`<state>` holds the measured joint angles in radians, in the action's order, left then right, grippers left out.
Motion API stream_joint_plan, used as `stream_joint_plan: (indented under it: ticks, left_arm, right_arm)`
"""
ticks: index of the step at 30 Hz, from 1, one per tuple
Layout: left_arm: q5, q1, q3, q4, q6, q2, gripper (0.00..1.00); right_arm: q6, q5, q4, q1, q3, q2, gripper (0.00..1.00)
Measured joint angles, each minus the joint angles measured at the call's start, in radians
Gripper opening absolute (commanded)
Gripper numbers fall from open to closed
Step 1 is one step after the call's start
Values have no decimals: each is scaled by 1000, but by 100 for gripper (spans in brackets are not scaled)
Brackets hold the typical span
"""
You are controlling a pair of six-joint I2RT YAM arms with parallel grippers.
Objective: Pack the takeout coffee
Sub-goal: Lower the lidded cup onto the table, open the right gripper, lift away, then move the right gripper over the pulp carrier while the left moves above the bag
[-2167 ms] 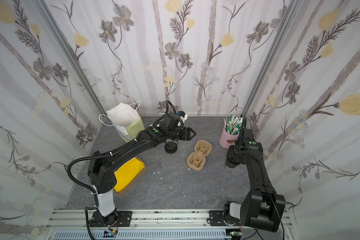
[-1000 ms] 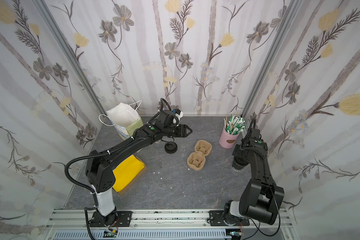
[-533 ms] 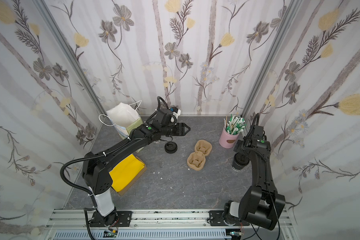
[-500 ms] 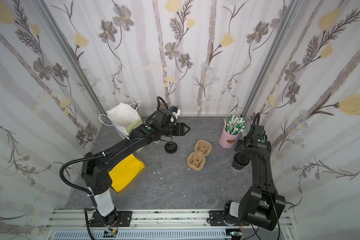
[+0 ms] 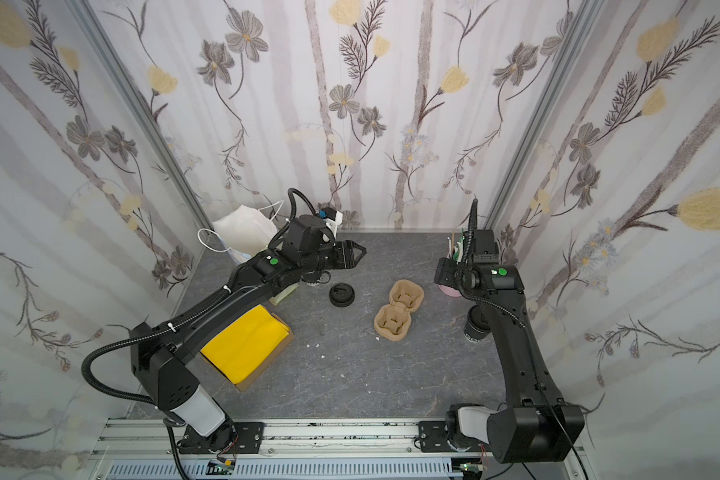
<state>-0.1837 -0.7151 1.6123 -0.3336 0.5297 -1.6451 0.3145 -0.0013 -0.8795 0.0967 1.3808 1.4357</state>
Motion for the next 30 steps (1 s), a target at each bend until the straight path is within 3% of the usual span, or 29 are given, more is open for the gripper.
stream_joint_plan:
  ticks: [7,11,18,22,30]
  left_arm:
    - [73,34,-25,0,50,79,55]
    - [116,84,-40,0,94,122,54]
    - [173,151,-77,0,114,155,53]
    - [171,171,-51,0,103,128,53]
    - [51,185,7,0,18,56,53]
  right_arm:
    - [18,-45,27,167,93,140,78]
    - [17,-73,36,208,184,256,79]
    - [5,-89,26,243,237,321,79]
    - [13,-63,23,265,266,331,79]
    - [105,14,23,301,300,344,81]
